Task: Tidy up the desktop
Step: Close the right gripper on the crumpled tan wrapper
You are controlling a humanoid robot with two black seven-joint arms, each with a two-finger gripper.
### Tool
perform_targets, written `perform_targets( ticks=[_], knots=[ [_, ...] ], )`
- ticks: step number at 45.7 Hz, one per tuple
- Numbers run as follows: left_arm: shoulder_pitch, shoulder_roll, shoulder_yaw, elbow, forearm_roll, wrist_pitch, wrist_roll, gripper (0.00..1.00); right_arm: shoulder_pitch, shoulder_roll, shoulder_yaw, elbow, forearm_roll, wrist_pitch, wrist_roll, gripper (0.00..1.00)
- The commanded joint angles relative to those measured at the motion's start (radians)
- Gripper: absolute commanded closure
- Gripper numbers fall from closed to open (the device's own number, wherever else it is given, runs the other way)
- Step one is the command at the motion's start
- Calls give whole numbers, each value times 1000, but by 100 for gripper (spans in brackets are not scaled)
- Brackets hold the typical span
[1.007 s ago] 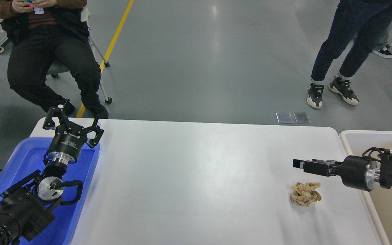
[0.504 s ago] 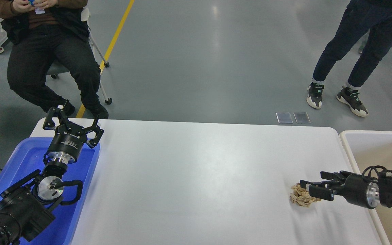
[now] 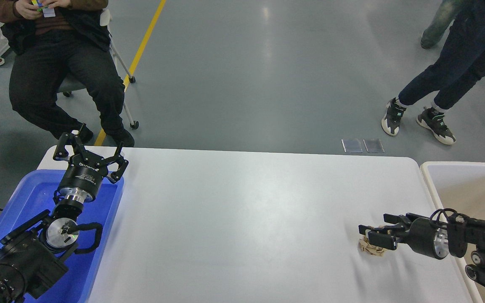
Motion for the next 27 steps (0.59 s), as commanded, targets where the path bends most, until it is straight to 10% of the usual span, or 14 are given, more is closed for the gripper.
perform_targets(
  ticks=[1,27],
  knots=[
    [0,0,0,0,0,0,-1,0,-1,40,-36,-58,0,-23,9,0],
    [1,0,0,0,-1,0,0,0,-11,102,-75,-162,3,-66,37,0]
  ],
)
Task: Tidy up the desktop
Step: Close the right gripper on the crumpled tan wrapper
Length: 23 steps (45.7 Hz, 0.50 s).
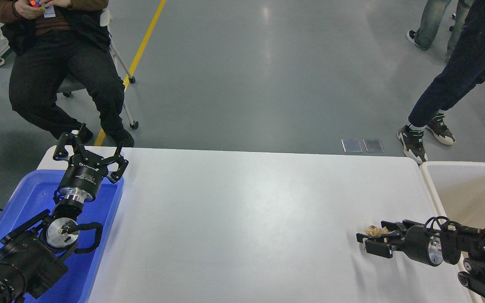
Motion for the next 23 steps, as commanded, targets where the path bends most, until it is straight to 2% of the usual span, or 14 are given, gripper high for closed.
perform_targets(
  ticks=[1,18,23],
  knots=[
    [0,0,0,0,-1,0,0,0,-4,21,-7,-40,2,-13,15,0],
    [0,0,0,0,0,0,0,0,-9,37,-9,-67,2,-22,46,0],
    [0,0,0,0,0,0,0,0,-10,64,-13,-119,0,-36,84,1]
  ],
)
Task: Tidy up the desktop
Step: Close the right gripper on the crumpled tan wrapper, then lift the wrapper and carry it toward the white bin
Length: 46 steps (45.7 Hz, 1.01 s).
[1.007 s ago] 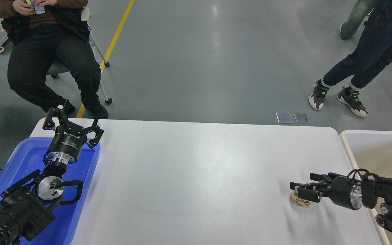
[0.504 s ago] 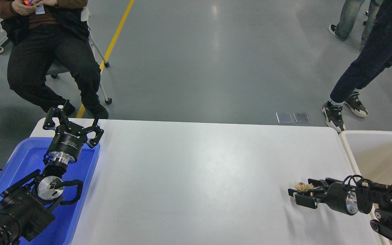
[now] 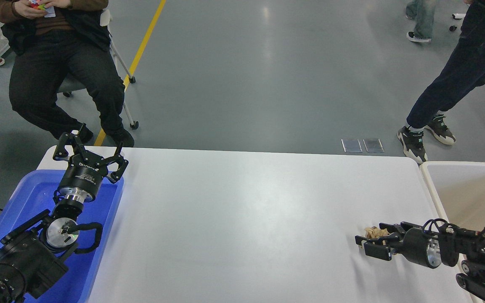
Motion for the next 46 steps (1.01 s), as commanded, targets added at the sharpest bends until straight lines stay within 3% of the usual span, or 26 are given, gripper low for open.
perform_targets(
  ticks=[1,16,19,22,23,26,46],
  knots=[
    [0,0,0,0,0,0,0,0,-3,38,-13,-75,0,-20,53,2],
    [0,0,0,0,0,0,0,0,-1,101,-71,-208,18,-97,119,6],
    [0,0,0,0,0,0,0,0,-1,101,-74,-208,41,-95,121,14],
    [0,0,0,0,0,0,0,0,2,101,-102,-211,58,-90,121,30],
    [0,0,0,0,0,0,0,0,6,101,-114,-211,64,-89,121,41],
    [0,0,0,0,0,0,0,0,10,102,-156,-236,83,-87,121,100],
    [0,0,0,0,0,0,-1,0,22,128,-205,-297,212,-103,173,100]
  ],
)
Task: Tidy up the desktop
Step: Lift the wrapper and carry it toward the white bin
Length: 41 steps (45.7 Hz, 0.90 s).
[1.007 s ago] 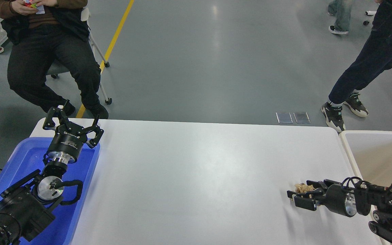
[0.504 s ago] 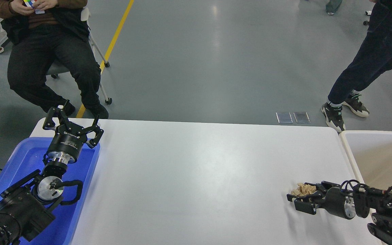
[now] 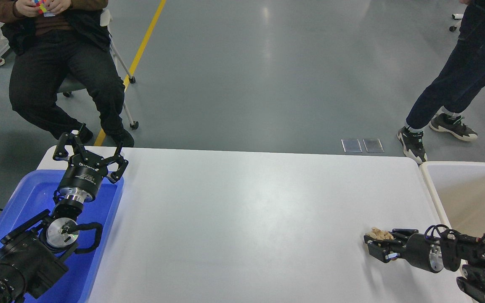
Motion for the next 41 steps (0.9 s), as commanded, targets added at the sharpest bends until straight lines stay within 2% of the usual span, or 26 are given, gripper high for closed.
perform_targets(
  ticks=[1,5,10,22,27,41],
  knots=[
    [0,0,0,0,0,0,0,0,12,3,-13,-18,44,-4,36,100],
    [0,0,0,0,0,0,0,0,28,2,-16,-13,64,-3,47,100],
    [0,0,0,0,0,0,0,0,41,-4,-21,-15,128,2,96,100],
    [0,0,0,0,0,0,0,0,90,-99,-19,19,223,17,96,100],
    [0,0,0,0,0,0,0,0,140,-176,-19,68,280,51,96,100],
    [0,0,0,0,0,0,0,0,359,-449,-11,250,335,227,96,100]
  ],
)
